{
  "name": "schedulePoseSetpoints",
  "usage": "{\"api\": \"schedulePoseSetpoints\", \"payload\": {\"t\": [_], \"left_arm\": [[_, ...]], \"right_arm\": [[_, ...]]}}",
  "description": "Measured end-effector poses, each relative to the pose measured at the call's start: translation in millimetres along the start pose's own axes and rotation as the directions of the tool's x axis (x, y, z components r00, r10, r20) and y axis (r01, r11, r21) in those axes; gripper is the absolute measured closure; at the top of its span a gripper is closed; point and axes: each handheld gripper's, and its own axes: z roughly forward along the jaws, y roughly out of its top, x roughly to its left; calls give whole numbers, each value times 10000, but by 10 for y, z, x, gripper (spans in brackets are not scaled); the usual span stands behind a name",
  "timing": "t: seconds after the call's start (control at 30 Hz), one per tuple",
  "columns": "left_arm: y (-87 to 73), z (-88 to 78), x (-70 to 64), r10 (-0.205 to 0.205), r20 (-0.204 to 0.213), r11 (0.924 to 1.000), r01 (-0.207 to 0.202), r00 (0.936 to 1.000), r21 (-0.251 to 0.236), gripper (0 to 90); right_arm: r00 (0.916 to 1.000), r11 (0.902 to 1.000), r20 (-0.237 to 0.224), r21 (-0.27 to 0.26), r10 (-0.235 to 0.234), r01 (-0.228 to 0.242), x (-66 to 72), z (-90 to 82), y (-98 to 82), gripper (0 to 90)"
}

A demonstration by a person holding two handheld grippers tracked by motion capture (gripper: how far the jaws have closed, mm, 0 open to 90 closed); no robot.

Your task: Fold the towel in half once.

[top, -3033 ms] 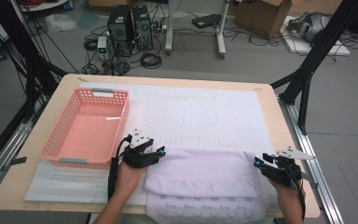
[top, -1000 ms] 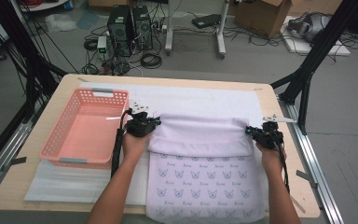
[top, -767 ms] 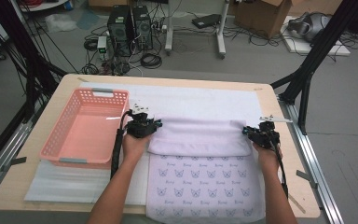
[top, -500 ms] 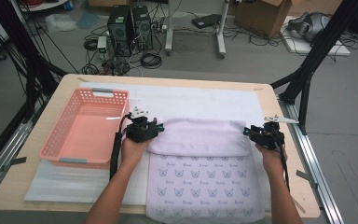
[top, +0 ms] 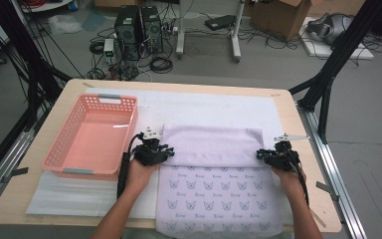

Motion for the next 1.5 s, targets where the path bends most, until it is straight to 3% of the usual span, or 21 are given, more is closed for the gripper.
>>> {"api": "schedulePoseSetpoints", "payload": {"t": [0.03, 0.13, 0.33, 0.4, 0.5, 0.63, 0.93, 1.13, 1.27, 1.5], "left_arm": [[-16, -4, -6, 70, 40, 9998, -71, 10000, 168, 803], [-41, -39, -58, 384, 74, 9993, -384, 9992, 8, 842], [-167, -184, -140, 155, 654, 9977, -111, 9977, -668, 848], [-240, -250, -159, 247, 850, 9963, -175, 9961, -844, 849], [-349, -325, -172, 215, 992, 9948, -113, 9948, -1017, 851], [-414, -411, -221, 288, 1154, 9920, -142, 9929, -1255, 852], [-596, -636, -488, 590, 1234, 9865, -389, 9906, -1592, 851], [-737, -830, -682, 692, 1333, 9835, -452, 9887, -1751, 851], [-850, -925, -776, 641, 1332, 9839, -403, 9890, -1739, 851], [-1008, -1131, -879, 471, 1365, 9826, -213, 9895, -1846, 851]], "right_arm": [[10000, 10000, -37, -11, -6, 5, -1, -5, -15, 839], [9999, 9999, -56, -102, -91, 90, 12, -61, -60, 857], [9997, 9976, -8, -640, -251, 250, 85, -251, -179, 863], [9996, 9962, -38, -833, -265, 261, 106, -323, -246, 864], [9998, 9941, -131, -1074, -157, 142, 142, -408, -355, 864], [9994, 9927, -79, -1162, -332, 321, 236, -489, -476, 865], [9995, 9881, -10, -1502, -324, 319, 359, -713, -706, 866], [9996, 9906, -138, -1349, -261, 240, 391, -882, -906, 866], [9995, 9896, -216, -1424, -223, 190, 471, -1009, -1009, 866], [9977, 9892, -340, -1361, -587, 536, 646, -1185, -1157, 866]]}}
